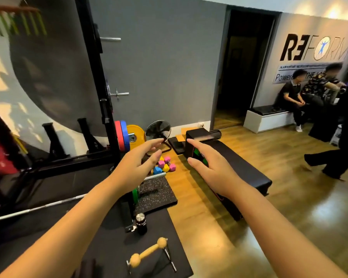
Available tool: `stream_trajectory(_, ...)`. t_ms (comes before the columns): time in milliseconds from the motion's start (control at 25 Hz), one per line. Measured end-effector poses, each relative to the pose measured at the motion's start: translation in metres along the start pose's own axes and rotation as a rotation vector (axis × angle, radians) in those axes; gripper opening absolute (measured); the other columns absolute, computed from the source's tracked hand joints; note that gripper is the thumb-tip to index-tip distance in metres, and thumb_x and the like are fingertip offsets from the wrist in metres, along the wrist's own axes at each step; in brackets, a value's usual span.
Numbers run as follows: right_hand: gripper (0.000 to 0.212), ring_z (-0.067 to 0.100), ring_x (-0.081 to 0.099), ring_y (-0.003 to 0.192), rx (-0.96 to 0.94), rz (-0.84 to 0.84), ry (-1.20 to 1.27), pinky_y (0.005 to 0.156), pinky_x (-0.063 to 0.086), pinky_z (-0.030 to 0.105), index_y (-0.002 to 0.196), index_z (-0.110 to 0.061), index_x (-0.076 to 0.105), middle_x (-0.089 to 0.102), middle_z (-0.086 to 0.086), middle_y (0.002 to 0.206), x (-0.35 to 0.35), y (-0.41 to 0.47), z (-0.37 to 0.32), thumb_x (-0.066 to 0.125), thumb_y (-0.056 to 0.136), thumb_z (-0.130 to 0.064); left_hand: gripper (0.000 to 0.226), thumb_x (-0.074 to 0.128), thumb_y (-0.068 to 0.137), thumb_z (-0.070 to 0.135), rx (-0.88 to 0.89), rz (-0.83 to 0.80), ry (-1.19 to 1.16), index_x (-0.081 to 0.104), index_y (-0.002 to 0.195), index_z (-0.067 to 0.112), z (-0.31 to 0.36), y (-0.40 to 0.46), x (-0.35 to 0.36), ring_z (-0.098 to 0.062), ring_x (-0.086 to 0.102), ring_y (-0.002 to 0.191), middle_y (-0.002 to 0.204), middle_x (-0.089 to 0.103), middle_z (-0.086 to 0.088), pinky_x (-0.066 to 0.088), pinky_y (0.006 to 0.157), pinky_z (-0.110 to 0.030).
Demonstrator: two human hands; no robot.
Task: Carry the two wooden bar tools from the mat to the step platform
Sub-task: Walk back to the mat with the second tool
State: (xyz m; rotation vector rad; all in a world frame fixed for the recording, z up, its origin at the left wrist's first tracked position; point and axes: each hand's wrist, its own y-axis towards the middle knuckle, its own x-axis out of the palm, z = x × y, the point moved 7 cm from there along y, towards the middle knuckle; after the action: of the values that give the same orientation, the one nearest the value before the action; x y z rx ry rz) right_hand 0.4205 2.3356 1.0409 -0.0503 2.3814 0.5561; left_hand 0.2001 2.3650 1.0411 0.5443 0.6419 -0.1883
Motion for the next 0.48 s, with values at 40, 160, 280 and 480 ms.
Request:
stream_trajectory(40,0.058,-0.006,0.033,0.135,0.001,-0.013,0.002,0.105,0.032,0.025,0.156,-0.043,0.036,0.043,-0.017,0.157,0.008,0.014,0.010,0.052,0.101,-0.046,0.047,0.045,0.104,0.052,-0.014,-0.004,0.000,0.048,0.150,0.039,-0.012,0.009,0.002,0.010,0.049,0.129,0.141,0.057,0.024,0.041,0.104,-0.022)
stream_trajectory(160,0.060,0.003,0.037,0.140,0.014,-0.075,0.005,0.109,0.033,0.029,0.157,-0.040,0.036,0.044,-0.014,0.157,0.037,0.057,0.047,0.055,0.100,-0.032,0.047,0.044,0.103,0.055,-0.045,-0.031,0.007,0.050,0.147,0.040,-0.051,0.041,0.008,0.009,0.049,0.131,0.142,0.057,0.025,0.041,0.106,-0.024)
stream_trajectory(280,0.066,0.001,0.037,0.140,0.028,-0.137,0.031,0.113,0.034,0.032,0.157,-0.042,0.035,0.044,-0.016,0.156,0.067,0.093,0.084,0.052,0.095,-0.026,0.046,0.044,0.103,0.055,-0.095,-0.003,-0.018,0.050,0.146,0.041,-0.091,0.066,0.011,0.007,0.049,0.132,0.144,0.057,0.025,0.040,0.108,-0.025)
stream_trajectory(480,0.068,0.013,0.054,0.128,0.036,-0.255,0.092,0.101,0.044,0.030,0.155,-0.048,0.035,0.042,-0.020,0.156,0.114,0.144,0.132,0.048,0.091,-0.032,0.045,0.043,0.102,0.057,-0.236,0.027,-0.063,0.051,0.145,0.046,-0.149,0.089,0.028,0.009,0.051,0.130,0.141,0.058,0.028,0.041,0.109,-0.027)
